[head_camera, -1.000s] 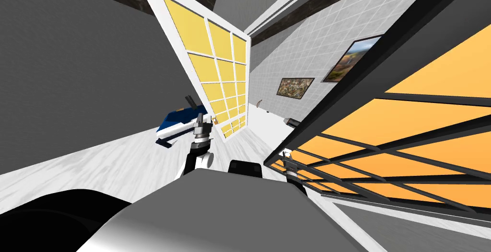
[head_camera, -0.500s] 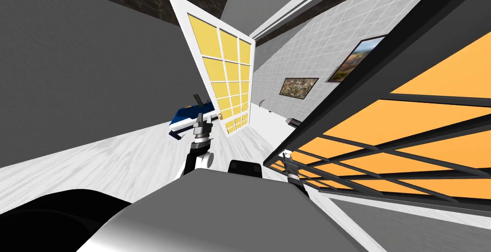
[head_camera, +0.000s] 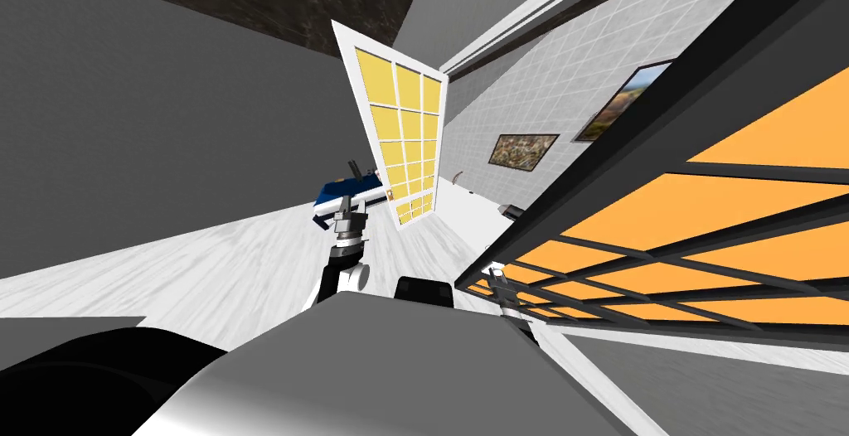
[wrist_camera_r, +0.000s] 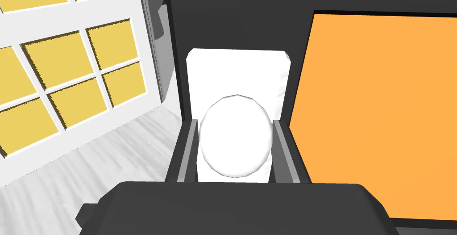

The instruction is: Pull the door open

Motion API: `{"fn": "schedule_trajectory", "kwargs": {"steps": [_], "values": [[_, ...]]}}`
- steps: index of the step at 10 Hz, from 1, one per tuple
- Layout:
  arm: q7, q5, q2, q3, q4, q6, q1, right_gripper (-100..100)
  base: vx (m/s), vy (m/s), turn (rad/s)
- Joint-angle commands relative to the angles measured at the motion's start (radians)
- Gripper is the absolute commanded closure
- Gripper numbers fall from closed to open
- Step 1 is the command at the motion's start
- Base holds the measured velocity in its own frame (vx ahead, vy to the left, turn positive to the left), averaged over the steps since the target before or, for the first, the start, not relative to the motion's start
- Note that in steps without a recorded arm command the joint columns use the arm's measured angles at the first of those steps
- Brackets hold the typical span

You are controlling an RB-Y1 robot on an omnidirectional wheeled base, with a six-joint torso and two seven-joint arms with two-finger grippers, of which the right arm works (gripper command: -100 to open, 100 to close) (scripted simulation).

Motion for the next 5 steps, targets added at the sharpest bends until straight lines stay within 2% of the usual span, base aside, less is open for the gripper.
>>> {"fn": "schedule_trajectory", "kwargs": {"steps": [1, 2, 5], "values": [[0.000, 0.000, 0.000, 0.000, 0.000, 0.000, 0.000, 100, -0.100, -0.019, 0.022], [-0.014, 0.007, -0.006, 0.016, 0.010, -0.015, 0.004, 100, -0.140, 0.000, 0.110], [-0.037, 0.015, -0.021, 0.035, 0.027, -0.044, 0.005, 100, -0.206, -0.028, 0.137]]}}
